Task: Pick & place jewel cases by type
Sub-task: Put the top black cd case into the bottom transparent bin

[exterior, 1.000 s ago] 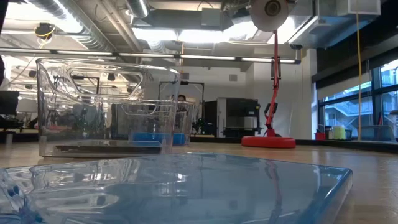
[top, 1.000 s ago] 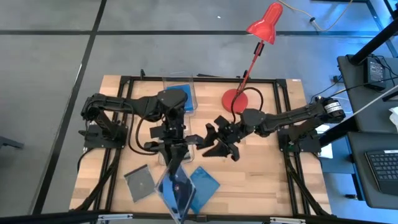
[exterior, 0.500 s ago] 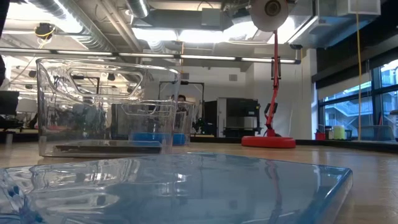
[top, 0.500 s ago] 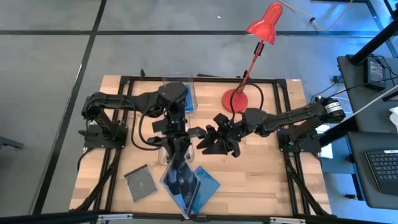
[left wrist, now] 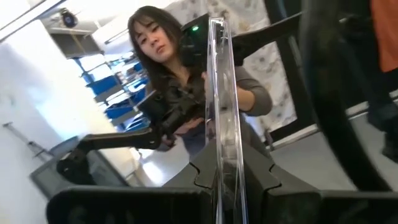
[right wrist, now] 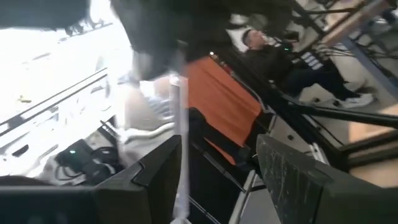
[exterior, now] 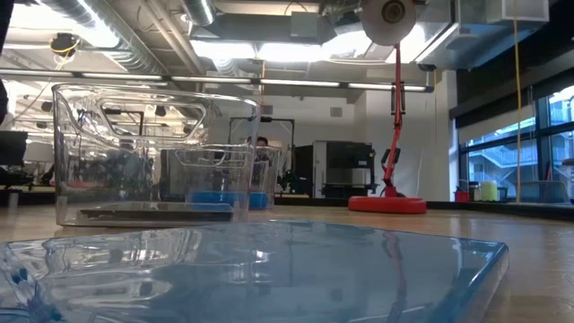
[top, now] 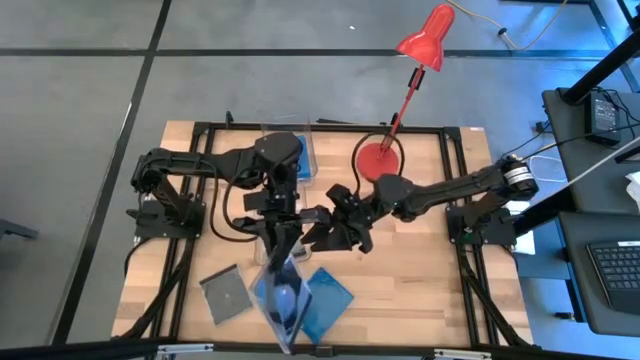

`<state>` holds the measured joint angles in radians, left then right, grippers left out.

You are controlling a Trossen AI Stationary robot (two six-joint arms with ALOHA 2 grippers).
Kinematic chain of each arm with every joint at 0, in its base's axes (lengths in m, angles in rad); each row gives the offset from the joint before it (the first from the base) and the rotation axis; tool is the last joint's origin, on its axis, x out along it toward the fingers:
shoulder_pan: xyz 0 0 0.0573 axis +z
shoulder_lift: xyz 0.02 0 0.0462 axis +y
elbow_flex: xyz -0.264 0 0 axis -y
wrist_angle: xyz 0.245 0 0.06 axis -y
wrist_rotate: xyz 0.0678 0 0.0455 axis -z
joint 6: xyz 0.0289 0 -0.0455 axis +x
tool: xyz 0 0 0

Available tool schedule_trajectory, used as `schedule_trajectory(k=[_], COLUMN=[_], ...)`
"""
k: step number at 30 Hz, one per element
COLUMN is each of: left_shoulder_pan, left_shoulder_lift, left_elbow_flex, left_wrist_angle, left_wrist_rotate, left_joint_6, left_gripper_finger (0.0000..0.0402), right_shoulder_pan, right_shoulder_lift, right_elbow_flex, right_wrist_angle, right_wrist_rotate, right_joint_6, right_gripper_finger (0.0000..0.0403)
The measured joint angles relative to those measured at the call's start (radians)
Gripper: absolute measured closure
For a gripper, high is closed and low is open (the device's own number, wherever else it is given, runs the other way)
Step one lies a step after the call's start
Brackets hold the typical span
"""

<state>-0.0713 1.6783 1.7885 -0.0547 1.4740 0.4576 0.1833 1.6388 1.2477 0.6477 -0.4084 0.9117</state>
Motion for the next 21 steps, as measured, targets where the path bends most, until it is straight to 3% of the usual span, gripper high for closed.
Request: schedule_trajectory(k=[8,15,21], left_shoulder_pan=[-0.013,-0.014,-0.002], left_shoulder_lift=[0.000,-0.005,-0.007], left_elbow_flex=[0.000,0.002,0.004], left_wrist_angle=[0.054,0.209,0.286], left_wrist_rotate=[0.014,0.020,0.062], left_joint_6=[-0.054,-0.389,-0.360], left_gripper_finger=[0.0373,0.0373,0.0373], right_shoulder_pan=[0.004,0.004,0.003], right_shoulder_lift=[0.043,0.058,0.057], right_elbow_flex=[0.088,0.105,0.105], right_wrist_angle=[-0.057,-0.069,-0.100], right_wrist_rotate=[-0.050,-0.168,-0.121], right_joint_6=[-0.045,-0.030,-0.034], right_gripper_finger=[0.0192,0.0192,0.0192])
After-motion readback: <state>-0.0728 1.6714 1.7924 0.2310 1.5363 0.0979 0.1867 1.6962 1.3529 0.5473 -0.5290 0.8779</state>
